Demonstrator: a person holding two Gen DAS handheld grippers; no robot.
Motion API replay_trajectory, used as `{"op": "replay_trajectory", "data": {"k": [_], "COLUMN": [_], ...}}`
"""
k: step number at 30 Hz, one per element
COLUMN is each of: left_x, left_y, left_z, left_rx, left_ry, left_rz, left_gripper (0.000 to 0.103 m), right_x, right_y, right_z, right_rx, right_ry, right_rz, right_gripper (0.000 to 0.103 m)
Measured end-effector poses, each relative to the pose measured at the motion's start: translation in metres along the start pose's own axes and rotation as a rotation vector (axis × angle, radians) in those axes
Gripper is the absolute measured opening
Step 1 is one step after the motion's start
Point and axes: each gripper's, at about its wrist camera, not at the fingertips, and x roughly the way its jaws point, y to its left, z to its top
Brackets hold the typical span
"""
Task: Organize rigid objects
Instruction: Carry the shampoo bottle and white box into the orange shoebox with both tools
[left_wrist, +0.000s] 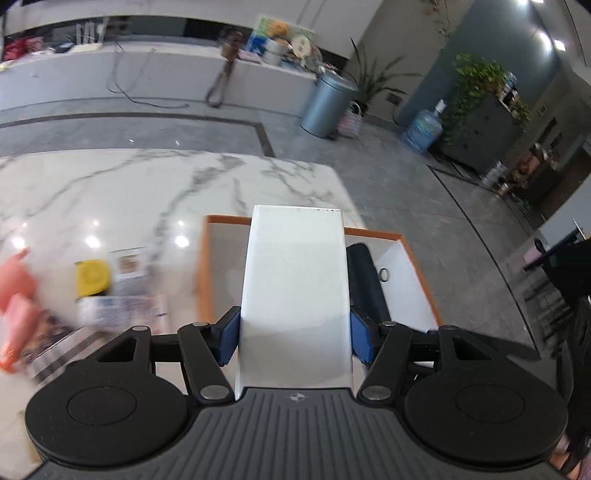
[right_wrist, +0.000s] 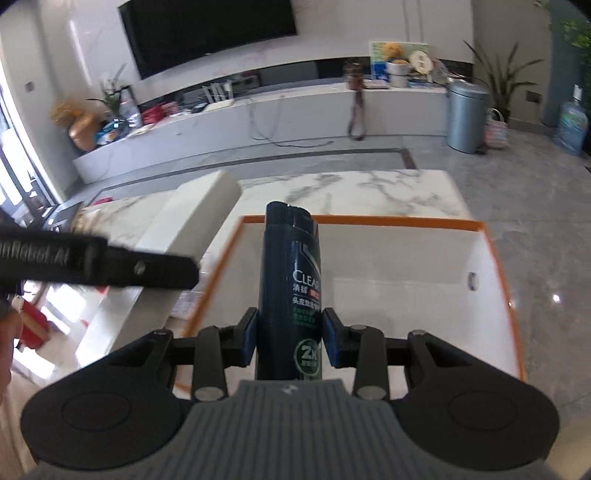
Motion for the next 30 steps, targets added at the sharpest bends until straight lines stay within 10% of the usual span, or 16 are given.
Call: {"op": "replay_trajectory", "data": {"k": [30], "left_x": [0.161], "left_y": [-0.031], "left_z": [-0.008], "left_rx": [0.201], "left_ry": [0.231], "left_rz": [0.303], "left_gripper": [0.069], "right_x": [0.112], "right_y": [-0.075], "right_z": [-0.012], "right_rx": [0.078], "right_ry": [0.263], "right_rz": [-0.02], "right_gripper": [0.037]}}
